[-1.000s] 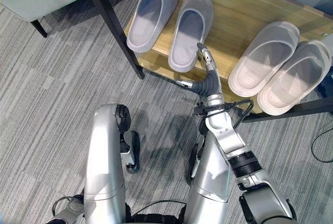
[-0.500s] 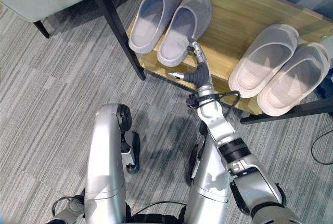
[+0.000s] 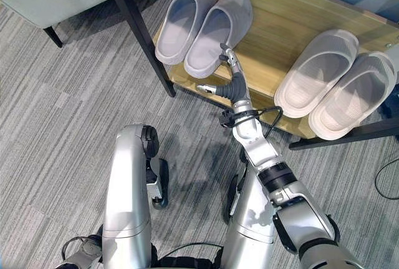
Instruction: Arrange the slippers neatly on the shoe rack.
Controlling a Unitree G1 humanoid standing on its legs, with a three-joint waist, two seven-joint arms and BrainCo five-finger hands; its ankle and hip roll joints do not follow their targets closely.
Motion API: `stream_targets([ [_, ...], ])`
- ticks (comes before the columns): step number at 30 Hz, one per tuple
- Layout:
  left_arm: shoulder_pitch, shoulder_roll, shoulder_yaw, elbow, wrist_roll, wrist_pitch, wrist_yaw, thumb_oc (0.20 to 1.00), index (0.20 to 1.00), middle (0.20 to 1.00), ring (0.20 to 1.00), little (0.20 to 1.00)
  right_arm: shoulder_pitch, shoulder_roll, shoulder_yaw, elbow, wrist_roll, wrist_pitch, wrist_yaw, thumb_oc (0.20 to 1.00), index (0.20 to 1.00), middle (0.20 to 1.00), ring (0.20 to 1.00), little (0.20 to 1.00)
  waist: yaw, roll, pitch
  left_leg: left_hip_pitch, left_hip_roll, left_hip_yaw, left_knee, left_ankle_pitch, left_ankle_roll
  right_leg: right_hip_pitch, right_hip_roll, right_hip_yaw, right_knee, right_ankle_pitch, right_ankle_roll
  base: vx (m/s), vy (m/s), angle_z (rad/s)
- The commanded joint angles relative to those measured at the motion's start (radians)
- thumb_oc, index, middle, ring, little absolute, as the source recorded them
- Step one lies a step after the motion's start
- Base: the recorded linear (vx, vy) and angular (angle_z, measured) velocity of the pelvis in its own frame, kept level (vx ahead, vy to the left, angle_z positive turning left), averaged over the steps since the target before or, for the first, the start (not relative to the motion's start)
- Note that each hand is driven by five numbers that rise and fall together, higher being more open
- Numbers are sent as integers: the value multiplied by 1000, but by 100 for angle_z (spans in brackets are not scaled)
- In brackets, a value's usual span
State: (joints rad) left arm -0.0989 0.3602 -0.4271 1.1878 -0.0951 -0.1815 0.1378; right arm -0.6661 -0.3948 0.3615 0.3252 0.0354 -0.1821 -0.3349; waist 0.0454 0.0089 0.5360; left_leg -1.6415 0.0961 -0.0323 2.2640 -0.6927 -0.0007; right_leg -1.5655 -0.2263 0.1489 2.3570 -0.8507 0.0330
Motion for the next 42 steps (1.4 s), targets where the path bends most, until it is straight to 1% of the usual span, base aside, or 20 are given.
stream_targets([
  [1, 64, -35, -46, 2, 26, 11, 26, 1000, 1000, 1000, 1000, 1000, 12, -51, 2, -204, -47, -37, -17, 1000, 1000, 1000, 1000, 1000, 44, 24, -16, 72, -57, 28, 25, -104, 52, 95, 27, 134, 11, 235, -73, 0, 0, 0],
  [4, 43, -36, -31, -5, 39, 14, 30, 1000, 1000, 1000, 1000, 1000, 67, -51, -22, -269, -34, -51, -13, 1000, 1000, 1000, 1000, 1000, 32, 31, -16, 72, -60, 23, -3, -87, 51, 112, 20, 119, -22, 238, -68, 0, 0, 0],
  [6, 4, -38, -10, -1, 31, 16, 24, 1000, 1000, 1000, 1000, 1000, 90, -44, -27, -296, -3, -66, -1, 1000, 1000, 1000, 1000, 1000, 27, 36, -16, 72, -62, 23, -96, -54, 51, 131, 3, 88, -120, 239, -71, -93, 66, 5],
  [7, -57, -46, 5, 6, 49, 14, 16, 1000, 1000, 1000, 1000, 1000, 95, -40, -26, -301, 13, -73, 21, 1000, 1000, 1000, 1000, 1000, 16, 43, -16, 72, -64, 6, -242, 17, 43, 160, -20, 32, -267, 257, -69, -207, 125, 22],
  [9, -79, -50, 4, 3, 61, 11, 13, 1000, 1000, 1000, 1000, 1000, 99, -34, -23, -296, 26, -81, 31, 1000, 1000, 1000, 1000, 1000, 13, 46, -16, 73, -65, -4, -305, 55, 41, 172, -25, 9, -330, 266, -66, -157, 101, 33],
  [10, -86, -56, -2, -22, 70, -1, 15, 1000, 1000, 1000, 1000, 1000, 155, -19, -20, -288, 59, -88, 55, 1000, 1000, 1000, 1000, 1000, 12, 38, -33, 128, -49, -19, -427, 114, 32, 226, -41, -45, -459, 270, -62, -86, 52, 17],
  [12, -77, -60, -3, -34, 64, -5, 14, 1000, 1000, 1000, 1000, 1000, 191, -2, -17, -274, 86, -91, 67, 1000, 1000, 1000, 1000, 1000, 13, 40, -46, 191, -38, -32, -515, 143, 31, 280, -47, -84, -548, 285, -59, -67, 80, -5],
  [13, -74, -66, -3, -42, 55, -6, 17, 1000, 1000, 1000, 1000, 1000, 241, 21, 3, -223, 122, -88, 88, 1000, 1000, 1000, 1000, 1000, 16, 33, -64, 303, -14, -35, -664, 184, 29, 361, -62, -134, -695, 307, -53, -38, 87, -11],
  [14, -73, -65, -4, -43, 54, -6, 17, 1000, 1000, 1000, 1000, 1000, 241, 21, 3, -222, 123, -88, 88, 1000, 1000, 1000, 1000, 1000, 15, 34, -62, 310, -14, -36, -670, 187, 29, 369, -62, -137, -702, 311, -53, -40, 36, -8],
  [15, -75, -77, -4, -43, 49, -5, 12, 1000, 1000, 1000, 1000, 1000, 279, 38, 28, -164, 127, -79, 107, 1000, 1000, 1000, 1000, 1000, 15, 18, -81, 407, 0, -41, -818, 249, 16, 460, -62, -189, -861, 328, -52, -30, -30, -8],
  [16, -75, -77, -4, -43, 49, -5, 12, 1000, 1000, 1000, 1000, 1000, 279, 38, 28, -163, 127, -79, 107, 1000, 1000, 1000, 1000, 1000, 14, 19, -78, 414, -1, -42, -825, 253, 15, 468, -62, -193, -868, 331, -53, 0, 0, 0],
  [18, -71, -90, -3, -44, 61, -9, 16, 1000, 1000, 1000, 1000, 1000, 331, 23, 37, -98, 86, -66, 115, 1000, 1000, 1000, 1000, 1000, 10, 7, -101, 528, 11, -42, -995, 300, 2, 564, -52, -227, -1032, 376, -36, 26, -8, 9],
  [19, -70, -92, -19, -65, 90, -15, 24, 1000, 1000, 1000, 1000, 1000, 387, 27, 29, 10, 81, -54, 122, 1000, 1000, 1000, 1000, 1000, 4, -10, -128, 652, 10, -32, -1180, 387, -26, 692, -39, -282, -1225, 435, -25, 25, -29, 17],
  [20, -70, -92, -19, -65, 90, -15, 24, 1000, 1000, 1000, 1000, 1000, 386, 27, 29, 11, 81, -54, 122, 1000, 1000, 1000, 1000, 1000, 3, -10, -126, 656, 10, -33, -1185, 391, -26, 696, -39, -283, -1230, 438, -26, 52, -38, 15],
  [22, -58, -90, -27, -78, 126, -23, 31, 1000, 1000, 1000, 1000, 1000, 435, -1, 17, 76, 24, -50, 117, 1000, 1000, 1000, 1000, 1000, -3, -25, -160, 789, 14, -31, -1377, 467, -42, 818, -27, -331, -1416, 495, -1, 117, -44, 8],
  [23, -52, -77, -46, -120, 184, -33, 41, 1000, 1000, 1000, 1000, 1000, 495, -42, -5, 153, -50, -37, 107, 1000, 1000, 1000, 1000, 1000, -7, -31, -200, 912, 11, -20, -1561, 522, -54, 924, -17, -386, -1553, 560, 36, 121, -70, 13],
  [26, -26, -65, -59, -163, 219, -42, 30, 1000, 1000, 1000, 1000, 1000, 593, -69, -72, 276, -77, -29, 95, 1000, 1000, 1000, 1000, 1000, -16, -32, -250, 1098, 8, 0, -1820, 665, -76, 1113, 7, -455, -1804, 682, 55, 113, -66, 33],
  [27, -26, -64, -59, -163, 219, -42, 29, 1000, 1000, 1000, 1000, 1000, 594, -68, -72, 276, -77, -30, 95, 1000, 1000, 1000, 1000, 1000, -15, -32, -246, 1106, 8, 0, -1827, 668, -76, 1122, 8, -456, -1810, 685, 55, 100, -48, 14],
  [31, 6, -83, -72, -171, 240, -46, -3, 1000, 1000, 1000, 1000, 1000, 668, -78, -112, 440, -91, -16, 118, 1000, 1000, 1000, 1000, 1000, -30, -26, -325, 1367, 17, 50, -2098, 718, -83, 1327, 48, -470, -2048, 762, 78, 167, -66, -6],
  [42, -57, -155, -181, -158, 400, -26, 14, 1000, 1000, 1000, 1000, 1000, 701, 13, -129, 665, -16, 1, 161, 1000, 1000, 1000, 1000, 1000, -81, 17, -441, 1653, 2, 159, -2342, 770, -88, 1545, 117, -402, -2305, 835, 100, 91, -53, -26],
])
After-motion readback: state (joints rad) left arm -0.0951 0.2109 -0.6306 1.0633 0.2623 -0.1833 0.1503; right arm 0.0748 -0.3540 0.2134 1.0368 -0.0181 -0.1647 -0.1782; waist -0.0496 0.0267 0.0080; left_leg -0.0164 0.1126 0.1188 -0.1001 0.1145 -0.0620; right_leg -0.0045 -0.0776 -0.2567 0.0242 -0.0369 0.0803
